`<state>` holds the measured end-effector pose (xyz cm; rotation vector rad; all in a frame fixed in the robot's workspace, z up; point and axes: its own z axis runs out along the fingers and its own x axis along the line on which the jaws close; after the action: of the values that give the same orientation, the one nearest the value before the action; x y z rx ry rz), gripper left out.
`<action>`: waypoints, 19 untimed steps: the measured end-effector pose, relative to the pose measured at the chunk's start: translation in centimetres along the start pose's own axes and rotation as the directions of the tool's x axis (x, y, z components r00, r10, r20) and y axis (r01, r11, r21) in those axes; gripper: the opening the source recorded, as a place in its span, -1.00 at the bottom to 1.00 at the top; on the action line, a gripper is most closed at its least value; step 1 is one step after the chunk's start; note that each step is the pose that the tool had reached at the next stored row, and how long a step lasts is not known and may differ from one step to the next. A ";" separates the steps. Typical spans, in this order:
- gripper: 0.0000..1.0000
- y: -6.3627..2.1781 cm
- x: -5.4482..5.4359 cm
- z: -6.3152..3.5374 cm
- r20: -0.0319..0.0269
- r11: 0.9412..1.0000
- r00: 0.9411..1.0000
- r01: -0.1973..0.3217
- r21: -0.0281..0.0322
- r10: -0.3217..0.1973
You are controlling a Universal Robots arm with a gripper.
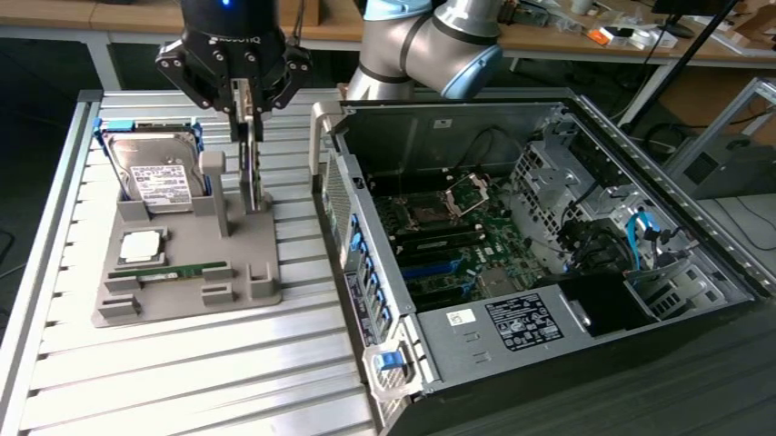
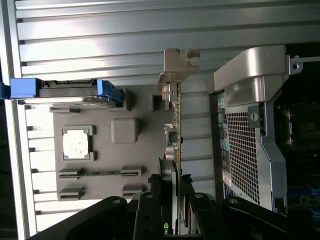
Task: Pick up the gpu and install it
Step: 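Pick up the gpu and move the gpu toward the slot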
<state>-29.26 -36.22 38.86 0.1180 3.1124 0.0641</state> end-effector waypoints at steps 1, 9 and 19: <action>-0.47 0.00 0.0 -0.04 0.000 1.000 1.000 0.000 0.000 0.000; -0.47 0.01 0.0 -0.37 0.000 1.000 1.000 0.000 0.000 0.000; -0.47 0.03 0.0 -0.82 0.000 1.000 1.000 0.000 0.000 0.000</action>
<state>-29.26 -36.22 39.68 0.1180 3.1125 0.0641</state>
